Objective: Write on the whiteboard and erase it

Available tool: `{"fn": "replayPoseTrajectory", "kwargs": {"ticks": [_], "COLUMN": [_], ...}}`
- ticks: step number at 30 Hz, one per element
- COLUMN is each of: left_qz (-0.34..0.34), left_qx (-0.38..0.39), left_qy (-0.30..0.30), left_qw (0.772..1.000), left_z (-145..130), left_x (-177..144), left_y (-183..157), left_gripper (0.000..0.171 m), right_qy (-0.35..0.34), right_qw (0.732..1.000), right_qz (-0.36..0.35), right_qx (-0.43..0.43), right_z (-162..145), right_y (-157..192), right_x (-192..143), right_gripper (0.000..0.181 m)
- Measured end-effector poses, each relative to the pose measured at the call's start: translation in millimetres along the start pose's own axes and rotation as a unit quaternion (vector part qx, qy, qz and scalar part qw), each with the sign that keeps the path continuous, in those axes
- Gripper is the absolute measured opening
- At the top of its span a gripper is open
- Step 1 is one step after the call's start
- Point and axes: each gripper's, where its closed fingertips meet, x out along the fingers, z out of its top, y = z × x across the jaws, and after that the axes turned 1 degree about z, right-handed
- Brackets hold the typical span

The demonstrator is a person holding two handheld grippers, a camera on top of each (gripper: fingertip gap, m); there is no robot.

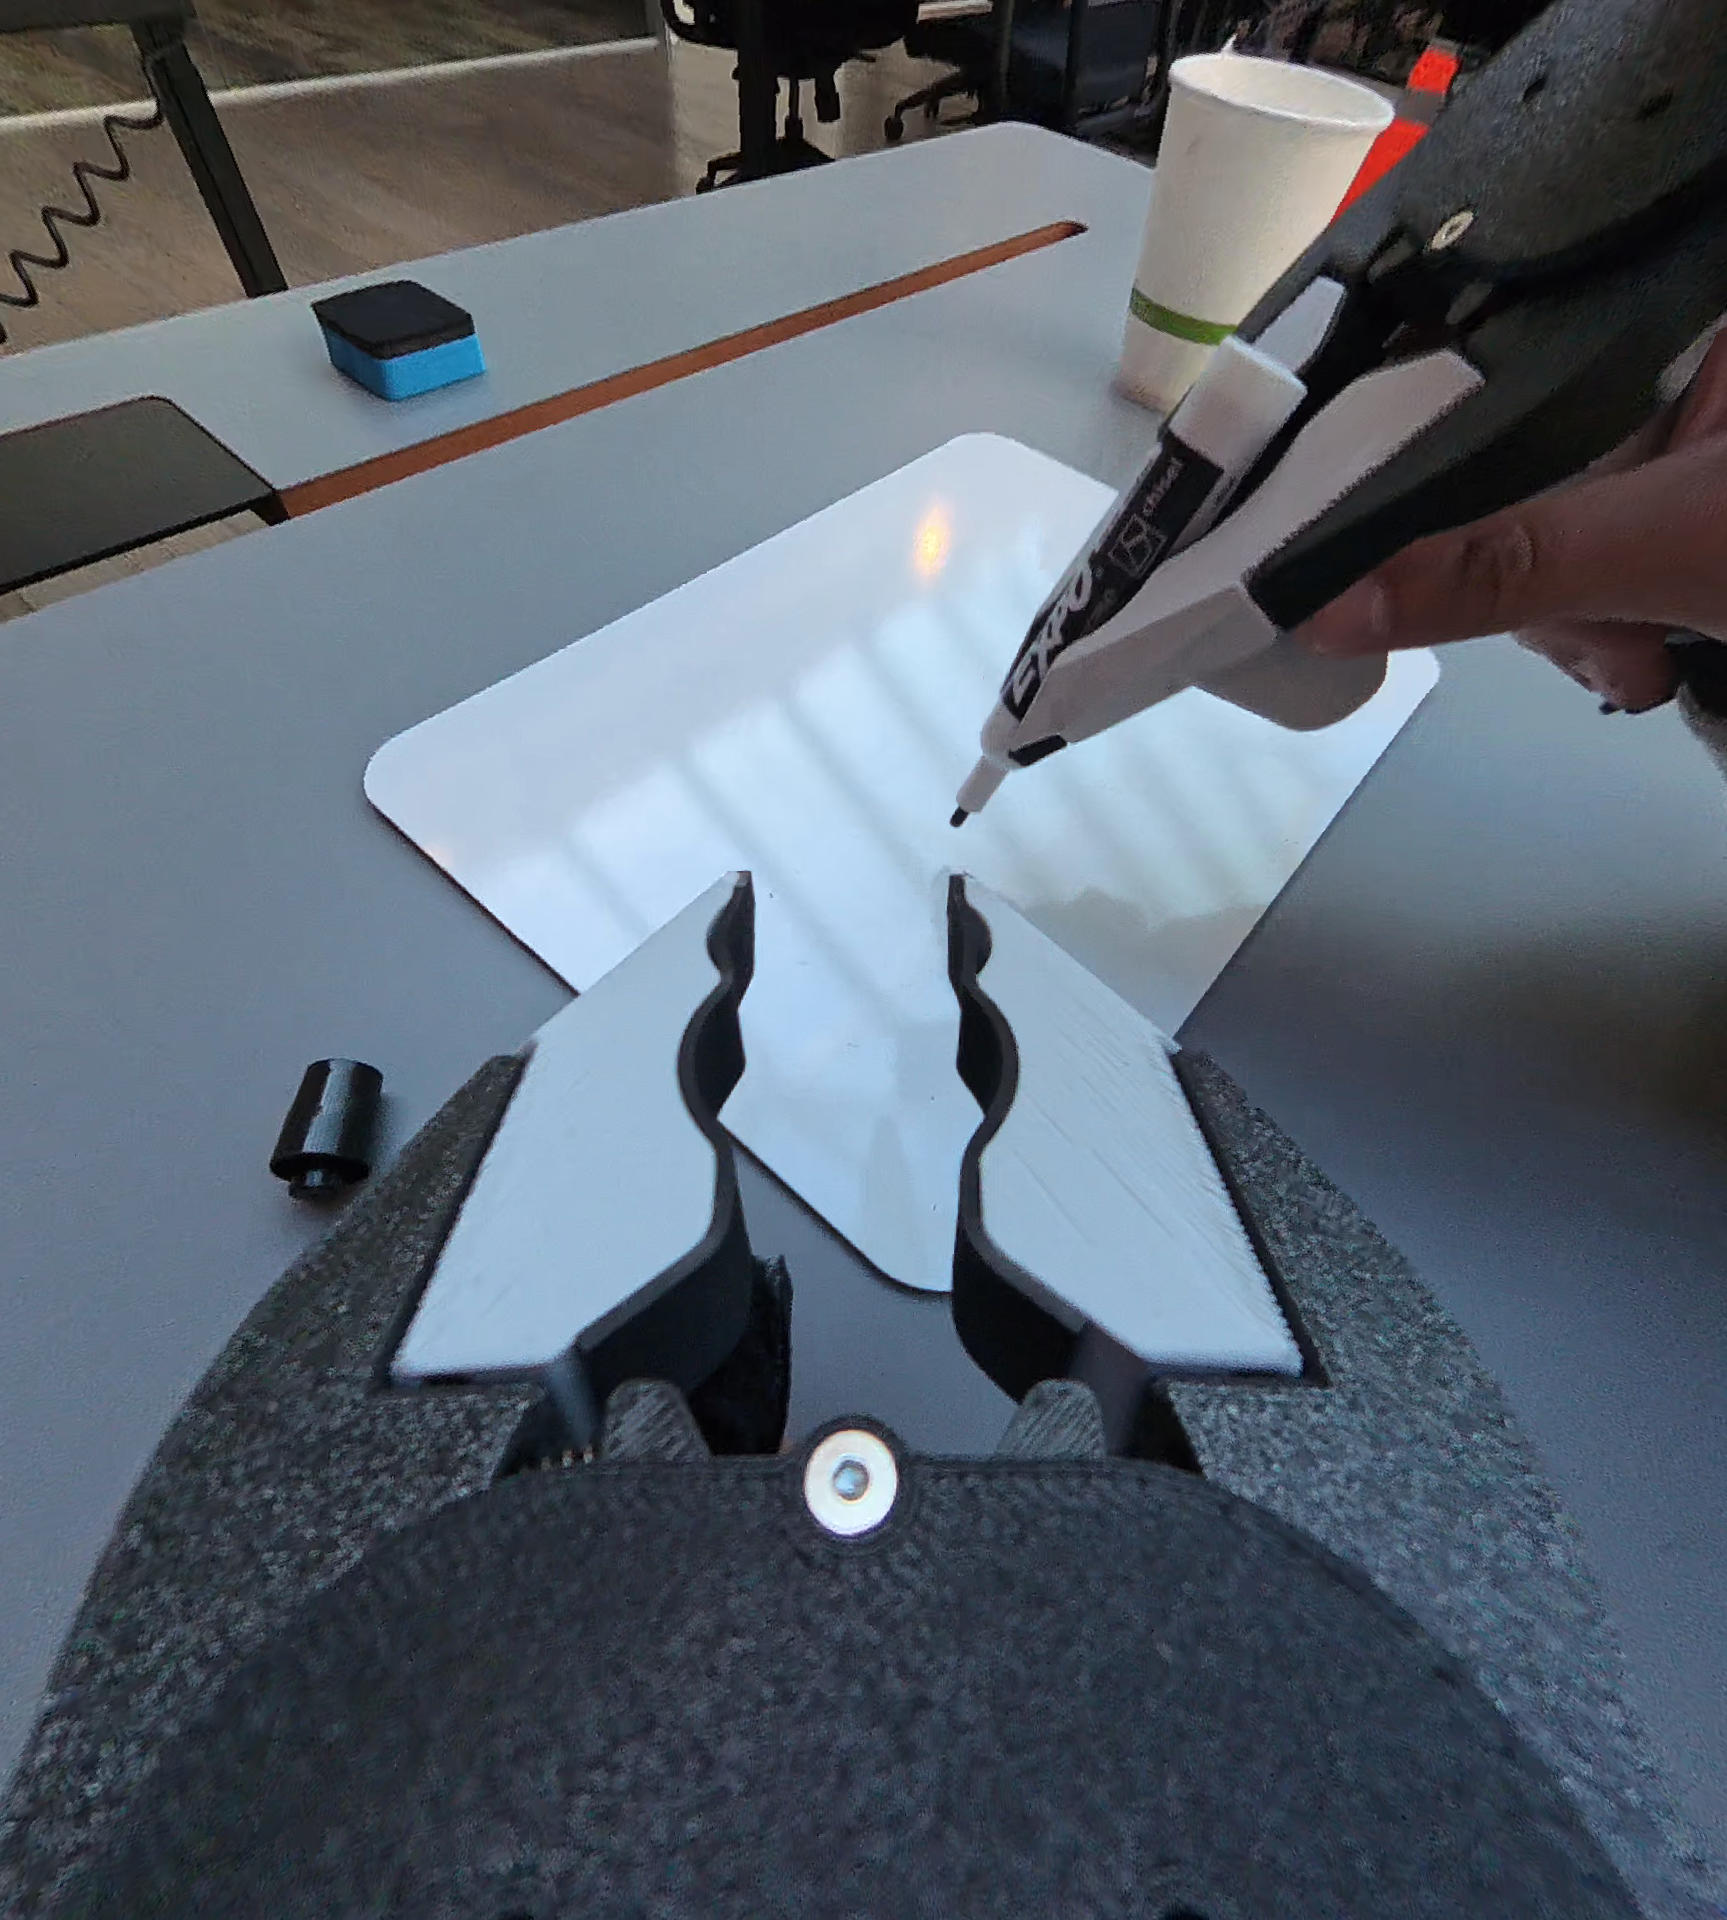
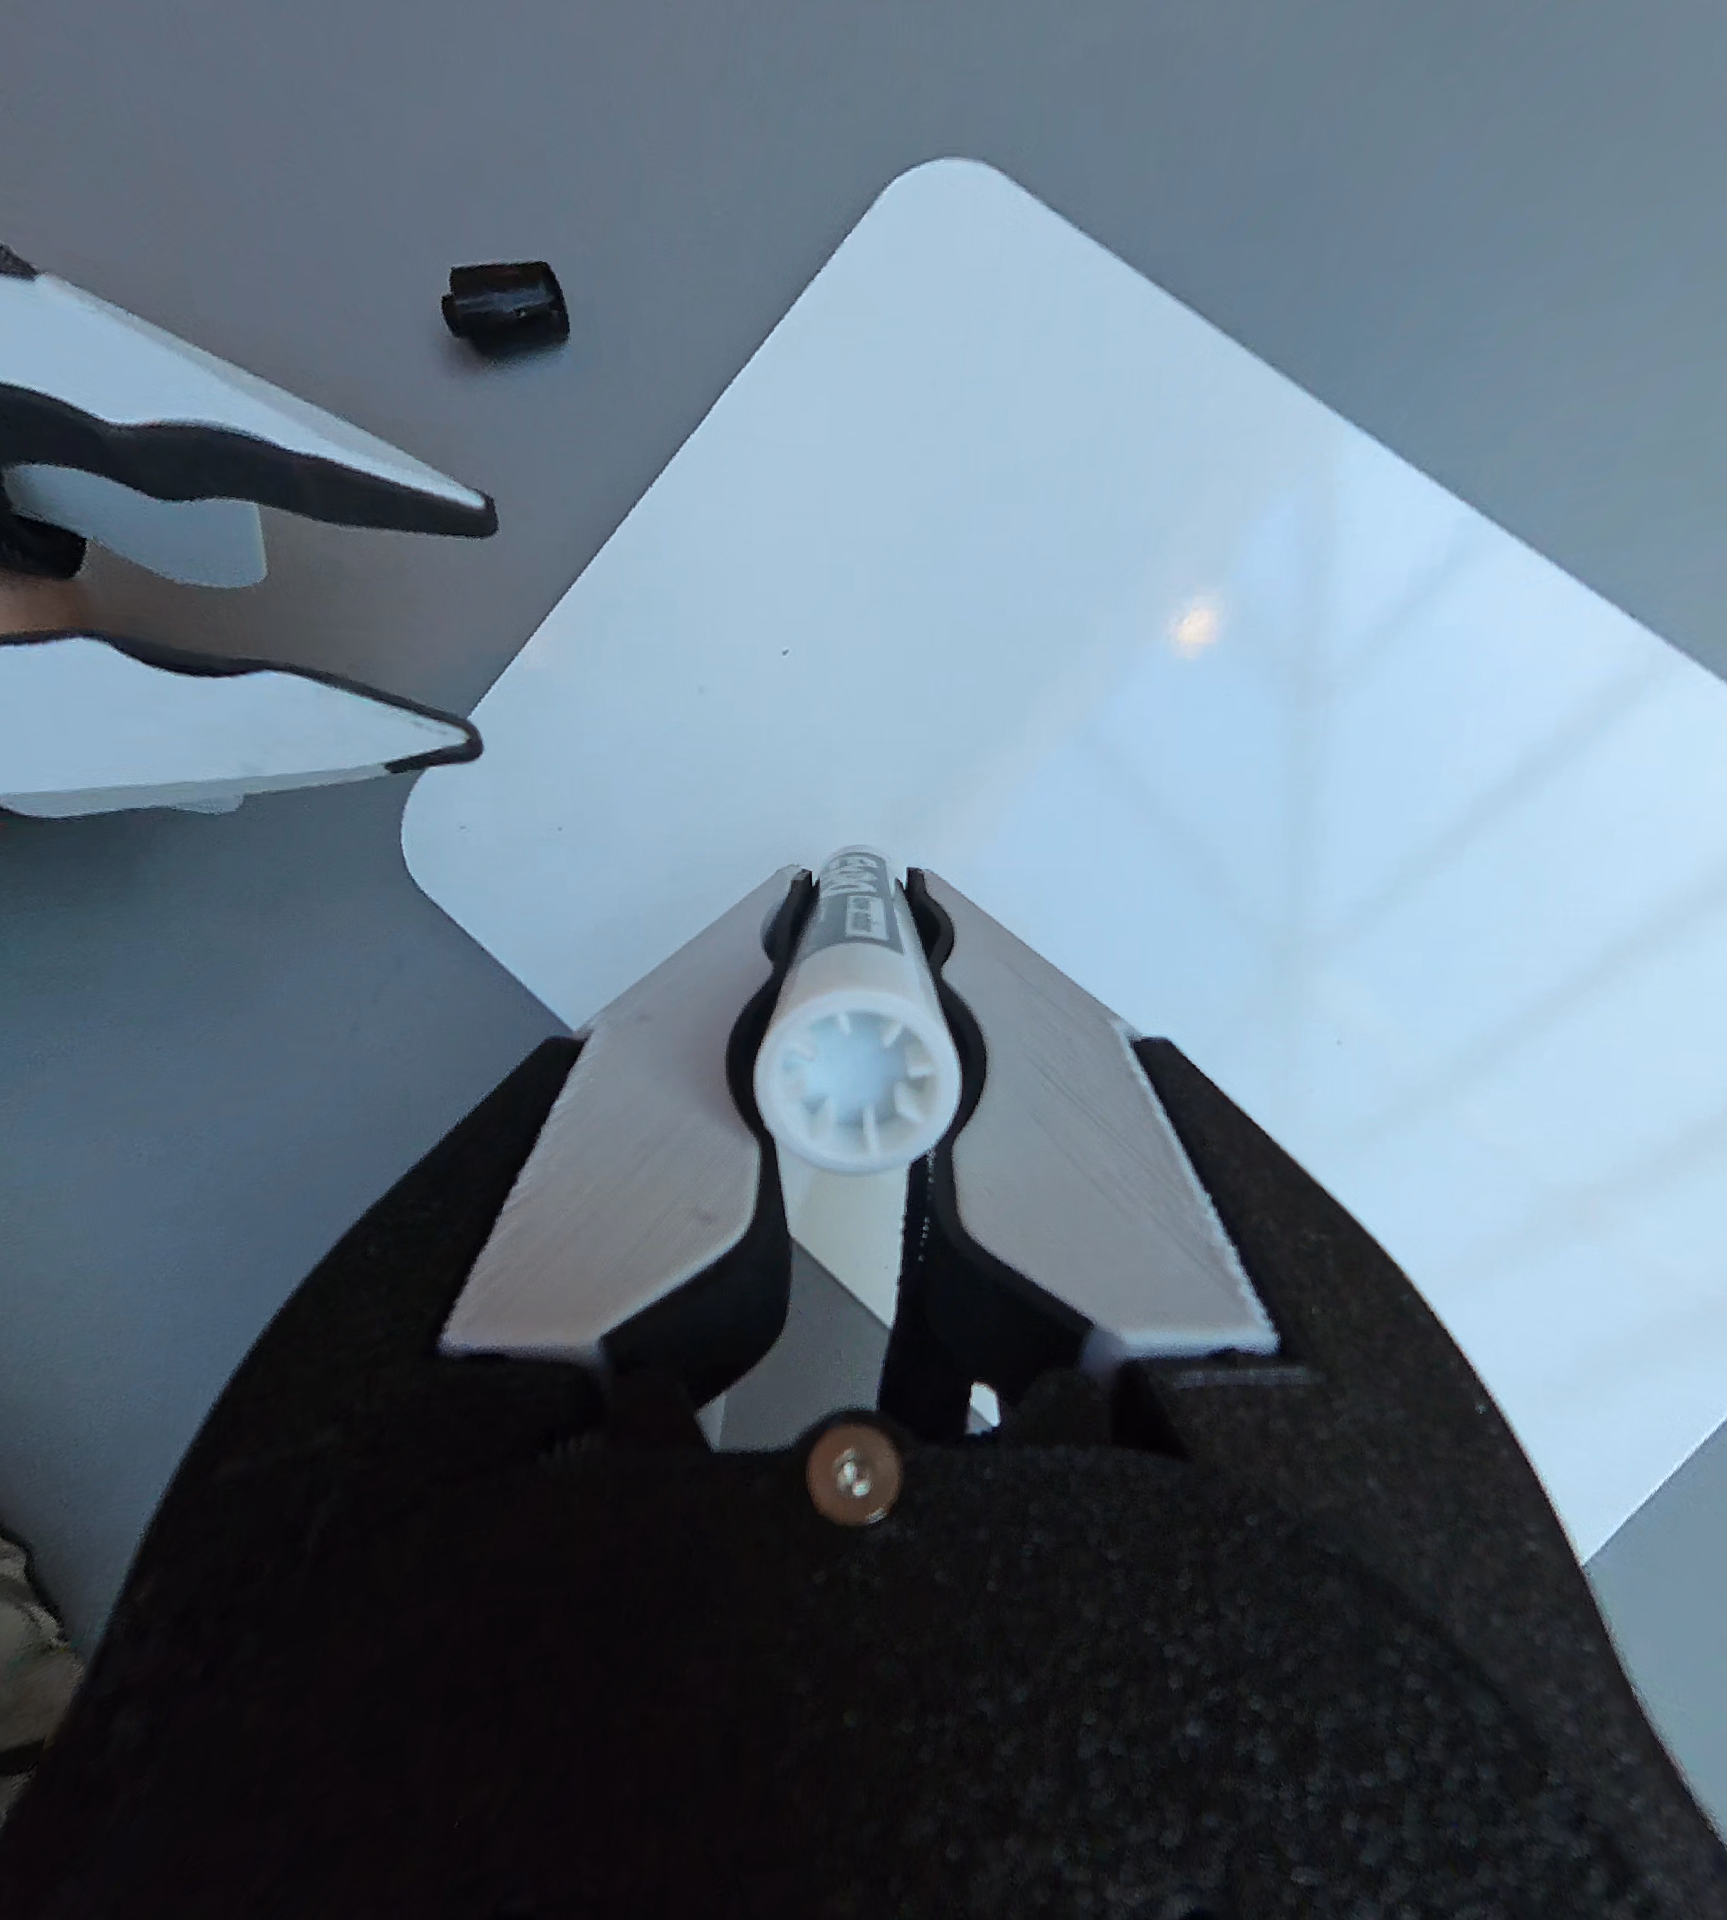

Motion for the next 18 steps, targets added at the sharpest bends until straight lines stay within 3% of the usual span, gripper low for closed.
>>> {"fn": "replayPoseTrajectory", "kwargs": {"ticks": [5,18], "left_qz": [-0.007,-0.003], "left_qx": [0.017,0.021], "left_qy": [0.022,0.039], "left_qw": [1.0,0.999], "left_z": [-9,-14], "left_x": [2,4], "left_y": [-8,-11], "left_gripper": [0.037,0.037], "right_qy": [-0.001,-0.003], "right_qw": [1.0,1.0], "right_qz": [-0.003,-0.017], "right_qx": [-0.002,-0.009], "right_z": [-14,-15], "right_y": [13,12], "right_x": [-4,-2], "right_gripper": [0.018,0.018]}}
